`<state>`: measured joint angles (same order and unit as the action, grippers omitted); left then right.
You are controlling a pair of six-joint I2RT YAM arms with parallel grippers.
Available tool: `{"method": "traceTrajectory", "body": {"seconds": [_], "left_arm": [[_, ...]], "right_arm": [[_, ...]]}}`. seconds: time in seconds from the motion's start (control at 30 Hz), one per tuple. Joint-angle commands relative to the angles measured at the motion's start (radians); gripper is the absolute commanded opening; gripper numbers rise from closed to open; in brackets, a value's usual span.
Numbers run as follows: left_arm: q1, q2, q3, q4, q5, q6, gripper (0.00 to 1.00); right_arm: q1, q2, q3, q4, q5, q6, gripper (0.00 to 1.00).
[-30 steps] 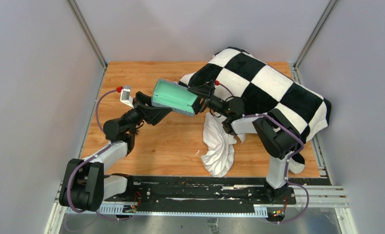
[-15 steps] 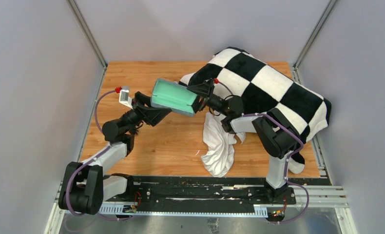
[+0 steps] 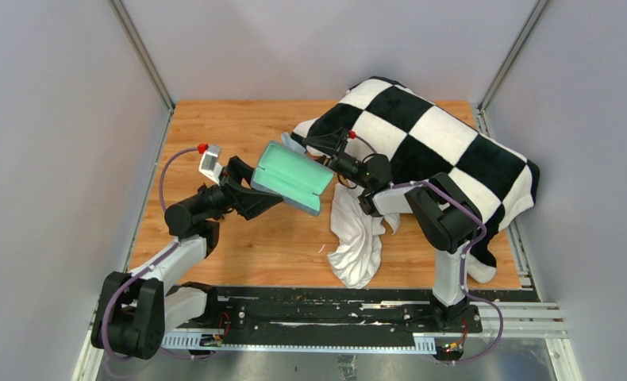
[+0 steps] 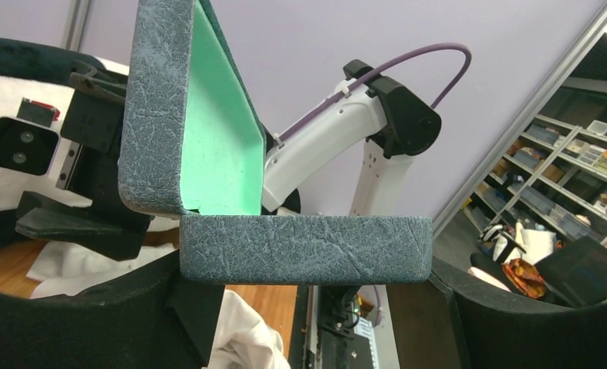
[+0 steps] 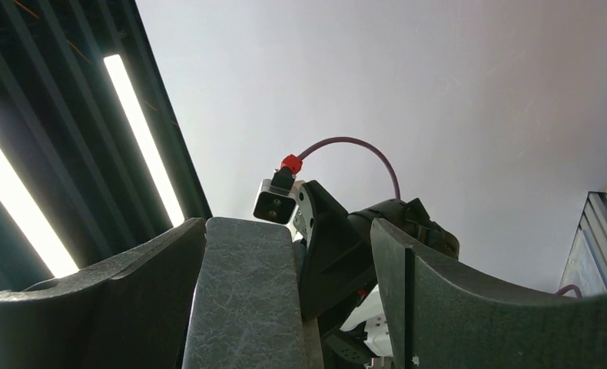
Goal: Organize the sunglasses
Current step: Open the sunglasses case.
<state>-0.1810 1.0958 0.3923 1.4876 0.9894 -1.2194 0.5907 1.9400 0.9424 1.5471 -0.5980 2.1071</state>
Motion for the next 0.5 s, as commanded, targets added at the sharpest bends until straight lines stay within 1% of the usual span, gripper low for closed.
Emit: {"method": "traceTrajectory", "body": {"seconds": [0.0,0.1,0.2,0.27,0.37,0.47], "left_arm": [[-0.003,0.001,0.011,0.072,0.012,-0.025,0.0],[-0.003,0.008,0.016,0.06,0.023,-0.073,0.0],[-0.003,-0.012,0.006,0.048,0.037,-0.126,0.0],[-0.003,-0.04,0.0,-0.006,0.043,-0.13,0.0],[-0.003,-0.1,0.001,-0.139,0.049,-0.085,0.0],[-0.003,-0.162,0.02,-0.346,0.064,0.014,0.0]], "right_arm": [[0.004,0.005,0.061,0.047,-0.02,0.361,0.84],[-0.011,-0.006,0.119,0.025,-0.102,0.277,0.84],[-0.029,-0.055,0.143,-0.098,-0.201,0.112,0.84],[-0.038,-0.109,0.145,-0.188,-0.255,0.005,0.84],[-0.049,-0.172,0.153,-0.304,-0.319,-0.147,0.84],[-0.064,-0.237,0.19,-0.426,-0.413,-0.328,0.83]]}}
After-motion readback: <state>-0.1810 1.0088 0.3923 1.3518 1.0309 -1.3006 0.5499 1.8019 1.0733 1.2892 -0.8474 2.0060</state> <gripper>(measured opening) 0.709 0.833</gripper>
